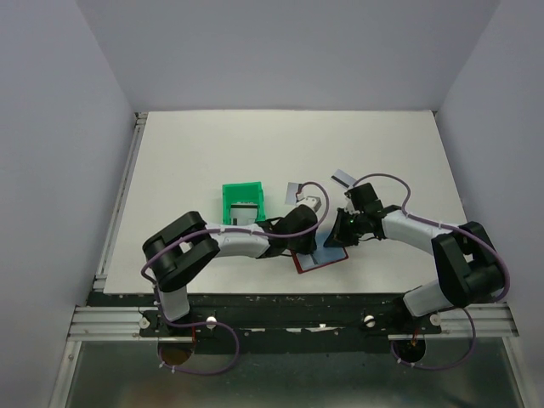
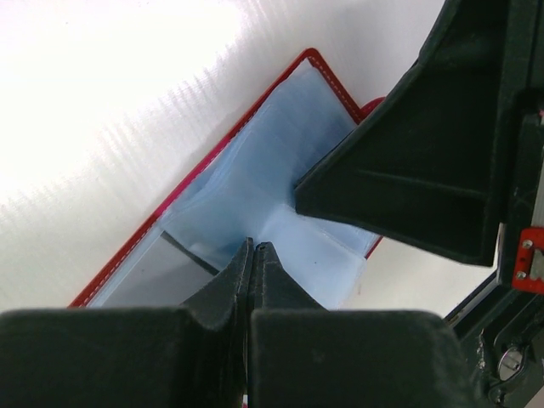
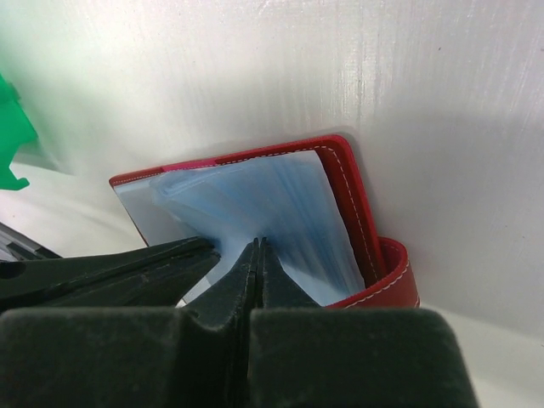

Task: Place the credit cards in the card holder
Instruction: Insert the credit card into the card holder.

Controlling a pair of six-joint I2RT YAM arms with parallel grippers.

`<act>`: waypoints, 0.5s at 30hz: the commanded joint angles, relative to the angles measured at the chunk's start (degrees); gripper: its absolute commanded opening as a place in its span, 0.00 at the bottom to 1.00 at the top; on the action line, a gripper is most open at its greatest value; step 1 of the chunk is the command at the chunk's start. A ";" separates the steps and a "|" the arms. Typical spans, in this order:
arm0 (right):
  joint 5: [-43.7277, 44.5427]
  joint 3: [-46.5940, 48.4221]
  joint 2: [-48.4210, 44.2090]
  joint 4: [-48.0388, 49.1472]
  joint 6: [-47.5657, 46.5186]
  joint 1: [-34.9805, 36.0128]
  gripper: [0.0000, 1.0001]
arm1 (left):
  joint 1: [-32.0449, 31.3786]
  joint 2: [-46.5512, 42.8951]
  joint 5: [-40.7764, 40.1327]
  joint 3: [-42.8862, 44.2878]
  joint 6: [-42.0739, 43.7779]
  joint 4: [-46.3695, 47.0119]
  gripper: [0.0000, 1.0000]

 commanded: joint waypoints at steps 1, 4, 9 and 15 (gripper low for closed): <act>4.89 0.10 0.73 -2.68 -0.30 0.24 0.04 | -0.30 -3.52 -2.39 -3.39 0.07 -5.71 0.02; 5.07 0.01 0.55 -2.77 -0.56 0.24 0.04 | -0.30 -4.93 -3.01 -5.23 0.07 -5.72 0.02; 5.07 0.19 0.64 -2.77 -0.65 0.24 0.03 | -0.30 -5.38 -3.36 -6.82 -0.28 -7.03 0.02; 5.33 0.19 0.29 -3.21 -1.00 0.15 0.03 | -0.30 -6.52 -3.80 -7.61 -1.07 -7.47 0.02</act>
